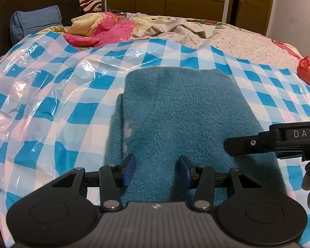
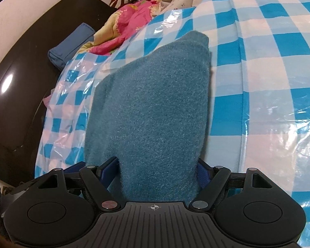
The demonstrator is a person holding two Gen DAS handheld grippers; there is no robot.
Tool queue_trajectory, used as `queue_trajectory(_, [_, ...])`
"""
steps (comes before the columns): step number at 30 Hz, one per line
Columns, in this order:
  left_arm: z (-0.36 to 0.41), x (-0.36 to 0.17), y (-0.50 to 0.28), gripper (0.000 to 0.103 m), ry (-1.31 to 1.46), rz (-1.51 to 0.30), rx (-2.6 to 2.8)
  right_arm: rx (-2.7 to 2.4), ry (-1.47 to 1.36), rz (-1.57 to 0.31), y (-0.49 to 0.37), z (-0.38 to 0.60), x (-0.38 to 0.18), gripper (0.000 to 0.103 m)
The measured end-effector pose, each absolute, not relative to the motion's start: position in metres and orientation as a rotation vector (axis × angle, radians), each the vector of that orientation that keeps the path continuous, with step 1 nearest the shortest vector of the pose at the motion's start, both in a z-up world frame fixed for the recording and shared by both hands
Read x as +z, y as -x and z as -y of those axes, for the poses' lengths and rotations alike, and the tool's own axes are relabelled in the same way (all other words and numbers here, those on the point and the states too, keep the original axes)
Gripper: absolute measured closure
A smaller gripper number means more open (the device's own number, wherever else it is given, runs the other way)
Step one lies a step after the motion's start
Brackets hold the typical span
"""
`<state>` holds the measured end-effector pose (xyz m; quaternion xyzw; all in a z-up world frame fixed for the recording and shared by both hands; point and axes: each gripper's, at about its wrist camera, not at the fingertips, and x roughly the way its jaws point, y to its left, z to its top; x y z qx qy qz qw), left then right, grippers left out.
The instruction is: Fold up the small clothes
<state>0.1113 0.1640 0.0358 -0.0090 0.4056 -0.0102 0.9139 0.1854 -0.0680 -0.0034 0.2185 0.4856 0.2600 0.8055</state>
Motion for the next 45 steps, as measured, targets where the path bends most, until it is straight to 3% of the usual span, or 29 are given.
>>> queue_trajectory(30, [-0.185, 0.044, -0.103, 0.044, 0.072, -0.808, -0.031, 0.589, -0.530, -1.047, -0.186, 0.080, -0.009, 0.023])
queue_trajectory(38, [-0.203, 0.029, -0.110, 0.021, 0.135, -0.843, -0.015, 0.597, -0.510, -1.040, -0.185, 0.073, -0.009, 0.017])
queue_trajectory(41, [-0.205, 0.025, -0.109, 0.019, 0.148, -0.840, -0.029, 0.605, -0.498, -1.041, -0.186, 0.071, -0.009, 0.016])
queue_trajectory(45, [-0.212, 0.013, -0.115, 0.008, 0.178, -0.868, -0.049, 0.610, -0.515, -1.057, -0.190, 0.069, -0.016, 0.013])
